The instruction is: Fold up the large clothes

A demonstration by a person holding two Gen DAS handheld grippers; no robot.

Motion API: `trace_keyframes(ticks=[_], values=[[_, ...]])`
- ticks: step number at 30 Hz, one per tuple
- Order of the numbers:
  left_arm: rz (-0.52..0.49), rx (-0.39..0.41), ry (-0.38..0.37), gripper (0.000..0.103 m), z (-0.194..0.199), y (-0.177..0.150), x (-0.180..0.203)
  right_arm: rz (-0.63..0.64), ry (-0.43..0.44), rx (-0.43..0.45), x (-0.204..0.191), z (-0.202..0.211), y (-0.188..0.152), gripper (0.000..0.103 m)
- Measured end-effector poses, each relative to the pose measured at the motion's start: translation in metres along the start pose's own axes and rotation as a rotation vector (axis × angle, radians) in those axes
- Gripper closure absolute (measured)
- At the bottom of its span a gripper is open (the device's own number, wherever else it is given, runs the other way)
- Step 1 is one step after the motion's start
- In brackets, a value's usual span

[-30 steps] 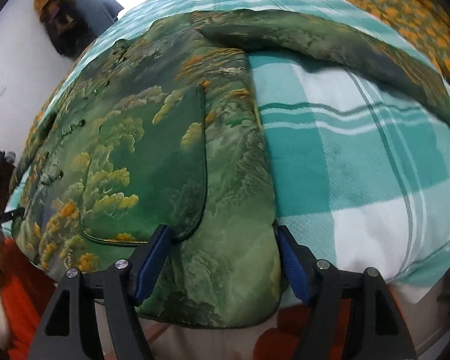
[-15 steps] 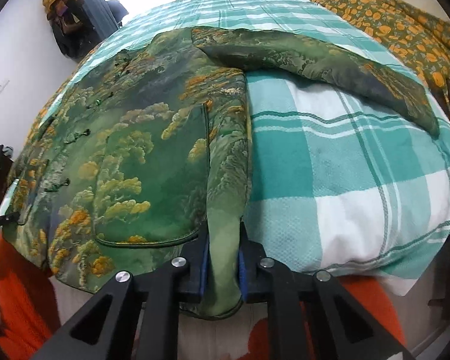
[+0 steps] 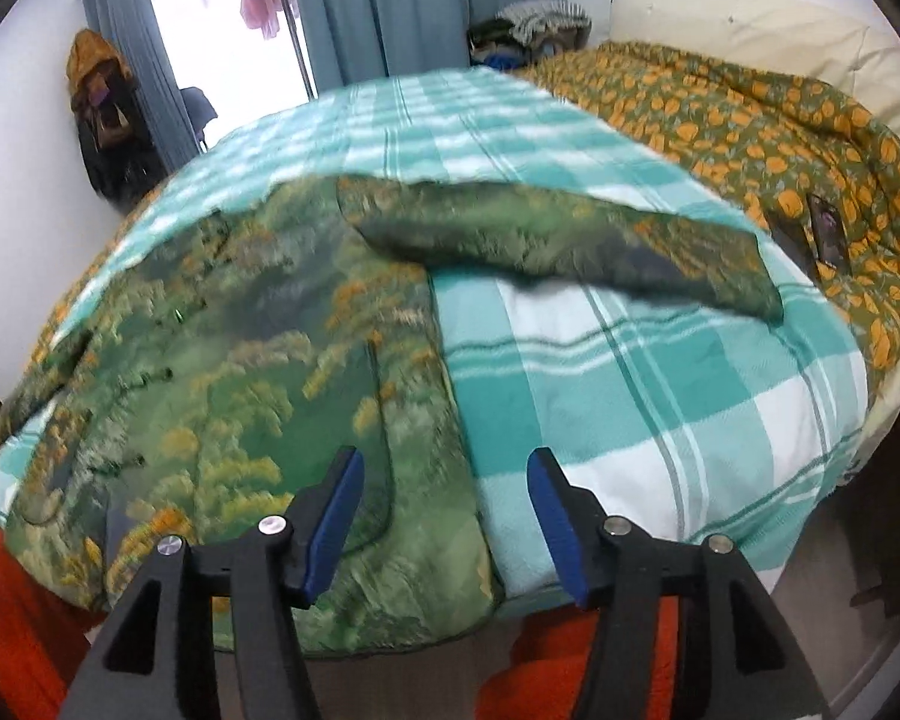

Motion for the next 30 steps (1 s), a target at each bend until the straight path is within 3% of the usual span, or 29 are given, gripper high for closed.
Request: trace_keyframes(ticks=[3,9,15,23,30], values=[[0.006,0.02,-0.037,0.002,-0.017,0.0,0.028,-0.017,0.019,0.018,-0.005,0.001,0.002,0.042],[-0.035,-0.068,-0.057,0.002,-0.079,-0.02,0.077,-0.014,0.017,0.042,-0.009,0.0,0.0,0.042],[-0.084,-0.105,0.001,0.002,-0.124,-0.035,0.095,-0.115,0.023,0.018,0.027,-0.02,0.0,0.042],[-0.162,-0.125,0.104,0.001,-0.166,-0.049,0.097,-0.472,-0.009,0.11,0.152,-0.063,0.014,0.042],[-0.104,-0.189,0.139,0.001,-0.191,-0.071,0.075,-0.784,-0.081,0.081,0.247,-0.128,0.008,0.042]])
Point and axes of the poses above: each gripper's, at about its wrist camera, not at the fingertips, and z roughly against the way its jaws point, x to its right, y to its top, the point moved 3 cm from there along -z, roughly the way its jaws point, and after that the axes turned 9 degrees about z, right-handed, at the moved point
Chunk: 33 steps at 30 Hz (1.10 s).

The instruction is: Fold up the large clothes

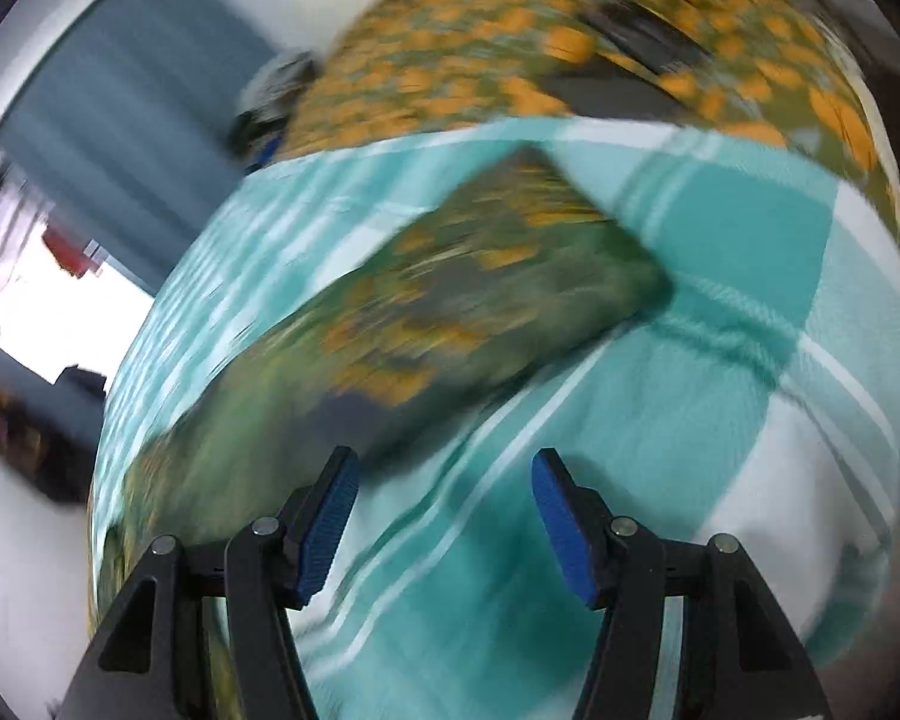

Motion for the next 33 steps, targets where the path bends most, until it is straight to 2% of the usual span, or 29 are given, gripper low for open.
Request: trace_keyframes(ticks=[4,6,7,8,10,12,16,18,22,25,29,31,32,33], values=[[0.013,-0.018,0.013,0.001,-0.007,-0.008,-0.005,-0.096,0.002,0.061,0.01,-0.014,0.013,0.042],[0.007,-0.016,0.018,0.001,-0.007,-0.009,-0.005,-0.122,-0.006,0.077,0.009,-0.016,0.016,0.062],[0.001,-0.014,0.019,0.001,-0.005,-0.01,-0.004,-0.112,-0.026,0.083,0.007,-0.014,0.018,0.079],[-0.002,-0.012,0.018,0.001,-0.003,-0.009,-0.003,-0.094,-0.04,0.099,0.001,-0.009,0.019,0.085],[-0.006,-0.003,0.012,0.001,0.005,-0.009,-0.004,-0.005,-0.043,0.151,-0.02,0.011,0.022,0.091],[0.003,0.009,0.006,0.001,0.012,-0.006,-0.006,0.137,-0.005,0.209,-0.059,0.039,0.022,0.091],[0.065,0.032,-0.021,0.001,0.029,0.003,-0.013,0.506,0.131,0.312,-0.175,0.104,-0.004,0.092],[0.095,0.043,-0.039,0.001,0.036,0.009,-0.015,0.645,0.211,0.33,-0.226,0.126,-0.025,0.093],[0.133,0.069,-0.08,0.001,0.052,0.017,-0.02,0.829,0.351,0.264,-0.309,0.138,-0.094,0.093],[0.134,0.054,-0.092,0.001,0.052,0.017,-0.022,0.927,0.372,0.179,-0.343,0.116,-0.151,0.093],[0.164,0.013,-0.128,0.002,0.044,0.014,-0.03,0.97,0.35,0.012,-0.355,0.065,-0.222,0.092],[0.19,-0.029,-0.179,0.002,0.038,0.015,-0.032,0.988,0.329,-0.118,-0.35,0.034,-0.255,0.088],[0.196,-0.044,-0.207,0.002,0.036,0.015,-0.03,0.985,0.327,-0.183,-0.347,0.026,-0.27,0.079],[0.201,-0.064,-0.243,0.002,0.033,0.017,-0.028,0.981,0.326,-0.211,-0.342,0.025,-0.28,0.074]])
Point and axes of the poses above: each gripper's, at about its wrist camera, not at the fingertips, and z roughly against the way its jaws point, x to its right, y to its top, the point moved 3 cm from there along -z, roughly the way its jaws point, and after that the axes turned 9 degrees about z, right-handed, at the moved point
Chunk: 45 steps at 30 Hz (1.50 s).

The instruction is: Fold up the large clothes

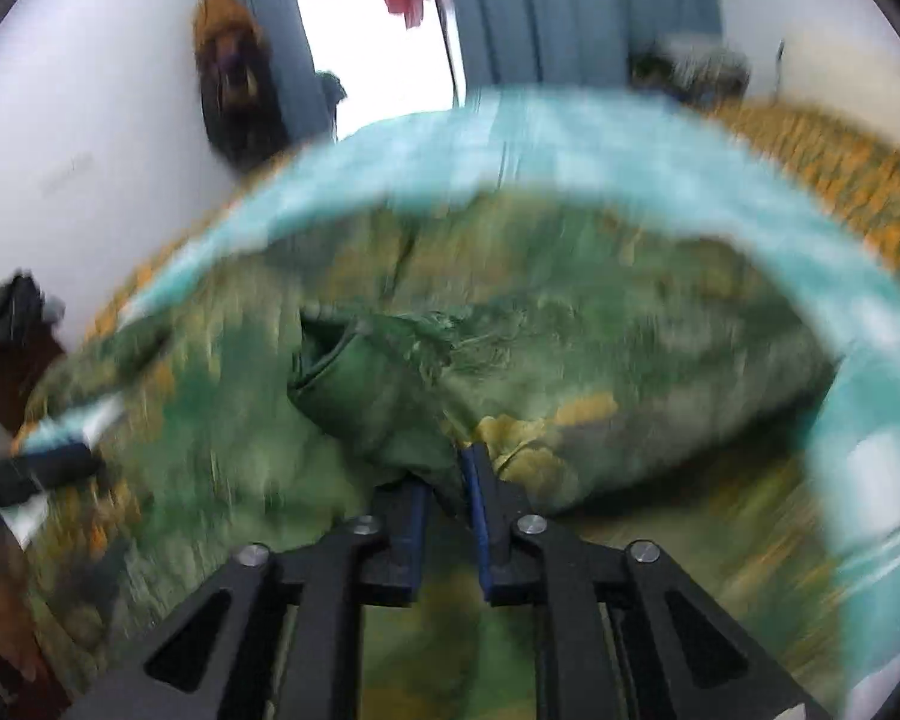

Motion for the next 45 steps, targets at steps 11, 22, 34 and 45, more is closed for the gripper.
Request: trace_keyframes(ticks=[11,22,34,45], values=[[-0.137,-0.216,-0.069,0.029,-0.099,0.012,0.097,-0.013,0.076,0.134,-0.003,0.08,-0.046,0.035],[-0.244,-0.165,0.077,0.096,-0.093,0.02,0.136,-0.011,0.076,0.182,0.005,0.092,-0.054,0.035],[-0.365,0.016,0.126,0.096,-0.078,0.108,0.141,-0.092,0.019,0.19,0.045,0.092,-0.05,0.035],[-0.19,-0.013,0.155,0.096,-0.143,0.117,0.049,-0.106,-0.197,0.134,0.167,0.057,0.07,0.035]])
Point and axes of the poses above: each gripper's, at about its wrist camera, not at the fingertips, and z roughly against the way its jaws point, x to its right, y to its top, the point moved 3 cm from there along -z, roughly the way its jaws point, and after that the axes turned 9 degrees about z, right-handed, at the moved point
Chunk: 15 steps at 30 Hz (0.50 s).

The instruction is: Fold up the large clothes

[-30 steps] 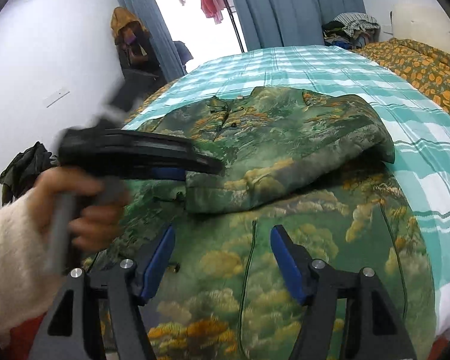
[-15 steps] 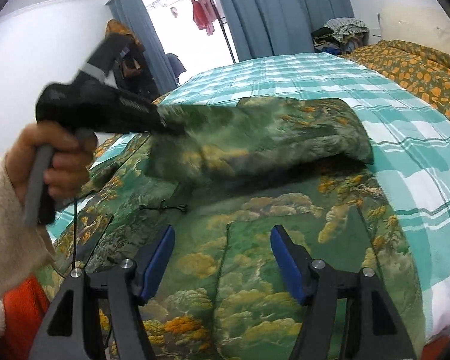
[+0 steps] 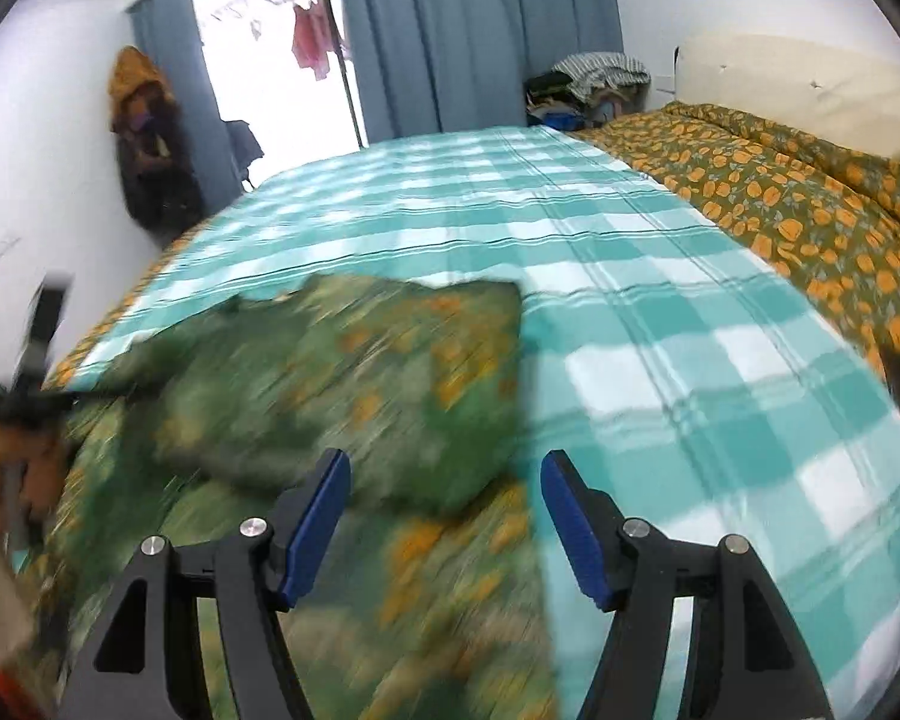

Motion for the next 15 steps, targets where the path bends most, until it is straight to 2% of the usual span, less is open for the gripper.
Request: trace_keyframes(ticks=[4,5,7,8,10,13,15], values=[[0.041,-0.01,-0.024,0.095,-0.007,-0.013,-0.006,0.107,0.065,-0.08,-0.017,-0.07,0.016,0.035],[0.042,-0.013,-0.025,0.095,-0.007,-0.013,-0.006,0.128,0.067,-0.129,-0.022,-0.088,0.012,0.035],[0.037,-0.028,-0.033,0.095,-0.011,-0.016,-0.006,0.14,0.048,-0.281,-0.024,-0.134,-0.01,0.035],[0.034,-0.033,-0.032,0.094,-0.014,-0.017,-0.007,0.137,0.055,-0.306,-0.025,-0.145,-0.017,0.035],[0.023,-0.047,-0.035,0.094,-0.021,-0.02,-0.007,0.127,0.057,-0.311,-0.023,-0.149,-0.015,0.035],[0.038,-0.048,-0.054,0.093,-0.027,-0.023,-0.012,0.133,0.054,-0.37,-0.024,-0.144,0.001,0.035],[0.045,-0.04,-0.065,0.093,-0.027,-0.024,-0.014,0.131,0.032,-0.318,-0.026,-0.131,0.024,0.036]])
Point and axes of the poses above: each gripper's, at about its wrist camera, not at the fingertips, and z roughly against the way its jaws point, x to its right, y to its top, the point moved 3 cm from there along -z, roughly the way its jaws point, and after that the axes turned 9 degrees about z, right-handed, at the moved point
